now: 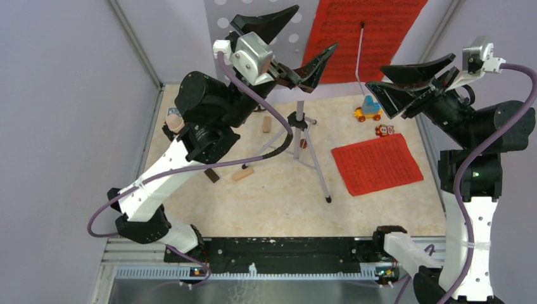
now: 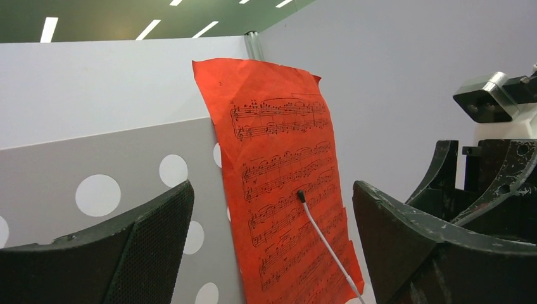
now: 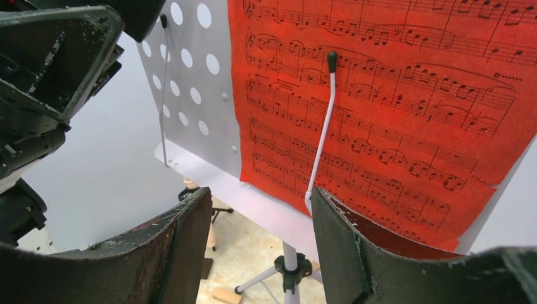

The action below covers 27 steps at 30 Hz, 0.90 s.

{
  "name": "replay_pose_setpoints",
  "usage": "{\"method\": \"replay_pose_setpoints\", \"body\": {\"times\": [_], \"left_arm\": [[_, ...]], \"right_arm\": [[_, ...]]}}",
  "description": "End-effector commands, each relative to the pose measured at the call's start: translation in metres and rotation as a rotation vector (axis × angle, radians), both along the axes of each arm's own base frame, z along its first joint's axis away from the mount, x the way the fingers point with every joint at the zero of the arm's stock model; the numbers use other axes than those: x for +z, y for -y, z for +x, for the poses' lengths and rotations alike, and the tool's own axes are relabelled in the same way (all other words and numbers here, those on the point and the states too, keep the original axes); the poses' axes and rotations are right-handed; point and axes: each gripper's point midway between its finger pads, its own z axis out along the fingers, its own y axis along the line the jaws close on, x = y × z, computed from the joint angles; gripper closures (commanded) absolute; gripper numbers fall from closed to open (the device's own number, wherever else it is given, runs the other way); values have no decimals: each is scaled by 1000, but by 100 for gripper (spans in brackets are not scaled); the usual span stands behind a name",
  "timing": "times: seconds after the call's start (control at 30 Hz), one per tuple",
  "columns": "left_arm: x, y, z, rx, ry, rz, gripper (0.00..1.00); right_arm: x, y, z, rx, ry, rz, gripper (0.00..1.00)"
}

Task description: Pack up the instrument practice props

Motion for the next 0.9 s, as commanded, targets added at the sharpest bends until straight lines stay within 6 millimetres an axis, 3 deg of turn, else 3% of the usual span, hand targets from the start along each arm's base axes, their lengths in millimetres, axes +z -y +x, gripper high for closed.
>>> {"method": "replay_pose_setpoints", "body": {"times": [0.0, 0.33, 0.87], "left_arm": [[4, -7, -1, -5, -27, -44, 2], [-23, 4, 19, 24, -130, -35, 2], [-52, 8, 24, 9, -206, -42, 2]], "right_arm": [[22, -4, -20, 30, 95, 16, 41], [3, -5, -30, 35, 100, -44, 40], [-14, -7, -42, 50, 103, -69, 38]]}}
